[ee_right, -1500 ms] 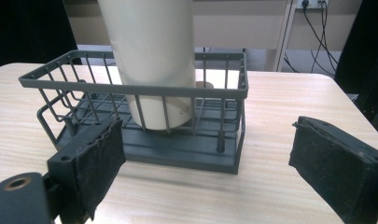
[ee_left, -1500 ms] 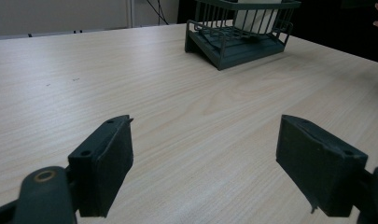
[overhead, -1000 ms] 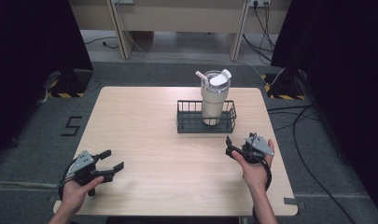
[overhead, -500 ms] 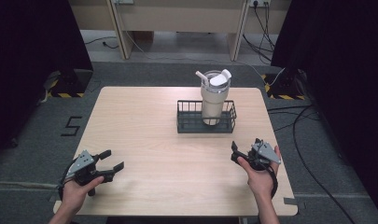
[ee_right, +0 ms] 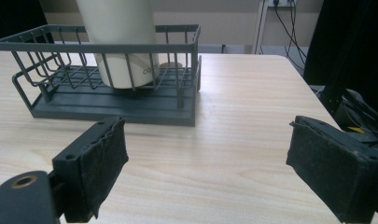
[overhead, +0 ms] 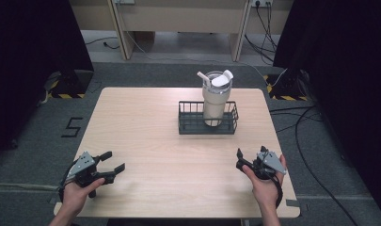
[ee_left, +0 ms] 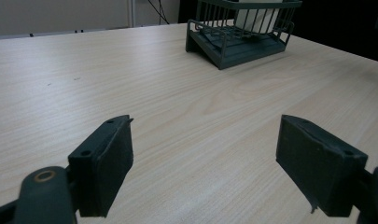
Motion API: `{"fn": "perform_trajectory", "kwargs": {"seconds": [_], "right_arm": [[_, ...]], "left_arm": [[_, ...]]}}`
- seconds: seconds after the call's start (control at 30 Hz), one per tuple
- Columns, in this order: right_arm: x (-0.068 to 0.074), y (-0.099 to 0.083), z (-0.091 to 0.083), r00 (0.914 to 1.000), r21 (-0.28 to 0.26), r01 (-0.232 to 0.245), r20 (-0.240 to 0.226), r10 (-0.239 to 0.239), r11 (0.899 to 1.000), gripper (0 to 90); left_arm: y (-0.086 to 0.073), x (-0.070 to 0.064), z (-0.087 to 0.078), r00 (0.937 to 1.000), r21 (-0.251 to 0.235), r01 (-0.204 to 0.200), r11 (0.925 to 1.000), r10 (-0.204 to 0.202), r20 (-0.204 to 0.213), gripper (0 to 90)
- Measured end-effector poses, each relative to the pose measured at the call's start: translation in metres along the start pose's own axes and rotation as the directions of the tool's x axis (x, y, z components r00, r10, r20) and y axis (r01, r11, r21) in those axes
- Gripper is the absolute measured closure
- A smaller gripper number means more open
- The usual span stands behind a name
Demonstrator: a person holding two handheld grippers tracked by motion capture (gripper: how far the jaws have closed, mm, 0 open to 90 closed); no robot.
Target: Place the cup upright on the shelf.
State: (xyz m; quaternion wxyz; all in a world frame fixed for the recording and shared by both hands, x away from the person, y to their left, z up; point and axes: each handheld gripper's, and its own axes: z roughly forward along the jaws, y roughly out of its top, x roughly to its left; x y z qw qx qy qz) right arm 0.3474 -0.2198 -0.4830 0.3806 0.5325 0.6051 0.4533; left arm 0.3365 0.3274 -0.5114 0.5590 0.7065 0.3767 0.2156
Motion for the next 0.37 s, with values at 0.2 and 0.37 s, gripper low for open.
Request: {"fn": "perform_trajectory", "kwargs": {"seconds": [0.2,0.37], "right_arm": [[-0.0026,-0.0033,-0.0008,1.0,0.0,-0.002,0.003,0.002,1.0,12.3],[-0.0016,-0.0028,-0.0005,0.9999,-0.001,-0.006,-0.011,0.006,1.0,12.3]], "left_arm": [[0.0,-0.0001,0.0001,1.0,0.0,0.0,1.0,0.0,0.001,18.1],[0.0005,0.0,0.0002,1.0,-0.001,-0.002,1.0,0.002,0.002,18.1]]}}
